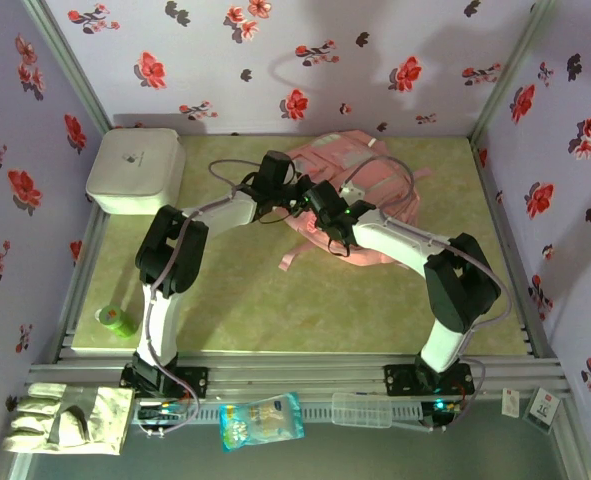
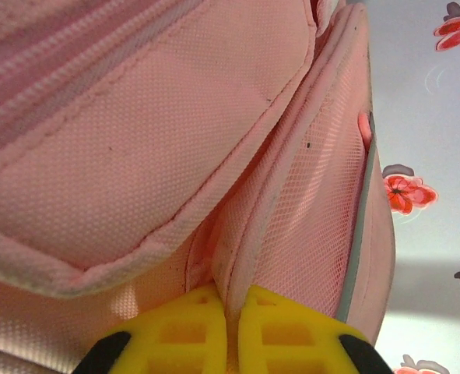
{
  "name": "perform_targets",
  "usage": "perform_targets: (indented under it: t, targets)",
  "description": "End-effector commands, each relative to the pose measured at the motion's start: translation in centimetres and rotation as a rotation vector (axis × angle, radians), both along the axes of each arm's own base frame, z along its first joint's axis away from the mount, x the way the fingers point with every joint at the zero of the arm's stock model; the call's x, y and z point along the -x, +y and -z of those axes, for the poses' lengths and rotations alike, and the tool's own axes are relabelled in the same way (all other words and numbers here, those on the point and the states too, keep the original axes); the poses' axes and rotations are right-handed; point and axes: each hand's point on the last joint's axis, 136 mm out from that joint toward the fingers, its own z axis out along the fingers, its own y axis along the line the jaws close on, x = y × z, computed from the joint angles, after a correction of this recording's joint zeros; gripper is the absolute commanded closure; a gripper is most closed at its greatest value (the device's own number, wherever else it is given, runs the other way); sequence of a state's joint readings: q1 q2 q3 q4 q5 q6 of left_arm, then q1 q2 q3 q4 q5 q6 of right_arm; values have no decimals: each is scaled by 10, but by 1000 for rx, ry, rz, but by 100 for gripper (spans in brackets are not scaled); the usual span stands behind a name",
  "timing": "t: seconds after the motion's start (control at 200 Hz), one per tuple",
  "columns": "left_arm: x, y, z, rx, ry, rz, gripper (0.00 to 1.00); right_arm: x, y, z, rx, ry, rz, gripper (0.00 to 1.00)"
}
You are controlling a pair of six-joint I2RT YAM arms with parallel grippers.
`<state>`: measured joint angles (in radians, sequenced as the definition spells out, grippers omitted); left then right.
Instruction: Pack books, pencil case, and school supplies into a backpack
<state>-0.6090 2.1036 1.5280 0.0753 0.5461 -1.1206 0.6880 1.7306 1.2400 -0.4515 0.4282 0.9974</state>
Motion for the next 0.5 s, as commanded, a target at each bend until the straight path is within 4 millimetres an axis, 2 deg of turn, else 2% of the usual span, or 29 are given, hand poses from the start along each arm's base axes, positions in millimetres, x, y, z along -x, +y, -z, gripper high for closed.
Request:
perform_targets:
  t: [0.0, 0.305, 0.495]
  targets:
    - [9, -12, -39, 75, -81, 70, 99, 1, -30, -10, 78, -36, 60, 87]
    - [6, -9, -37, 58, -87, 66, 99, 9, -42, -12, 152, -24, 20, 88]
    - [-8, 8, -30, 6, -102, 38, 100, 30, -60, -4, 183, 5, 22, 86]
